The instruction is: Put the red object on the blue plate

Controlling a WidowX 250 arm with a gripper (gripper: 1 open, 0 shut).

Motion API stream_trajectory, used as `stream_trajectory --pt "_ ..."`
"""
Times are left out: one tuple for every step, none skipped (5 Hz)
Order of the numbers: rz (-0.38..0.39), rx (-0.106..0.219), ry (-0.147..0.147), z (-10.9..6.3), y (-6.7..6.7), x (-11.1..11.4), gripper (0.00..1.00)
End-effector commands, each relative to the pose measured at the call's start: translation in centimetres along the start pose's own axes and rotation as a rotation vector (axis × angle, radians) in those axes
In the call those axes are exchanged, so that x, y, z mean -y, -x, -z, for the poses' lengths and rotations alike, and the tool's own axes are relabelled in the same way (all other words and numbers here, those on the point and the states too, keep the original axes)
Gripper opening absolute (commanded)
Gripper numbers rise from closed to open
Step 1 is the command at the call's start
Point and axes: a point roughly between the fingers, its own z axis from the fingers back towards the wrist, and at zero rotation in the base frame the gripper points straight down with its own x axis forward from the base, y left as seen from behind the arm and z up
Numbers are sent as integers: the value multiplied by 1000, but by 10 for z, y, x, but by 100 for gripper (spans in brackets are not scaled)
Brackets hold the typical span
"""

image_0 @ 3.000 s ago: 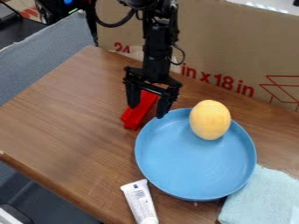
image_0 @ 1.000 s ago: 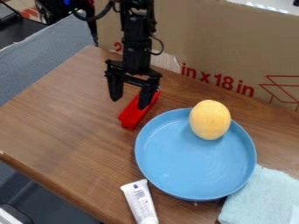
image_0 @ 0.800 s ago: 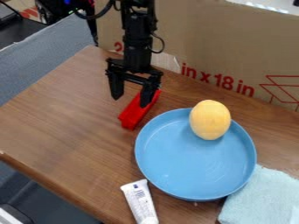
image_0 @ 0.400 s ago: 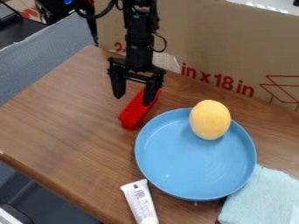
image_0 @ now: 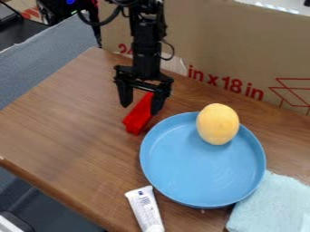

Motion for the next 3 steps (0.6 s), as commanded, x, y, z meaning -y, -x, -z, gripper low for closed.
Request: stream_trajectory --pt "-17 53 3 -21 -24 -5 0" --pt "-12 52 -1 -21 -25 2 0" --pt "-16 52 -7 -23 -11 1 0"
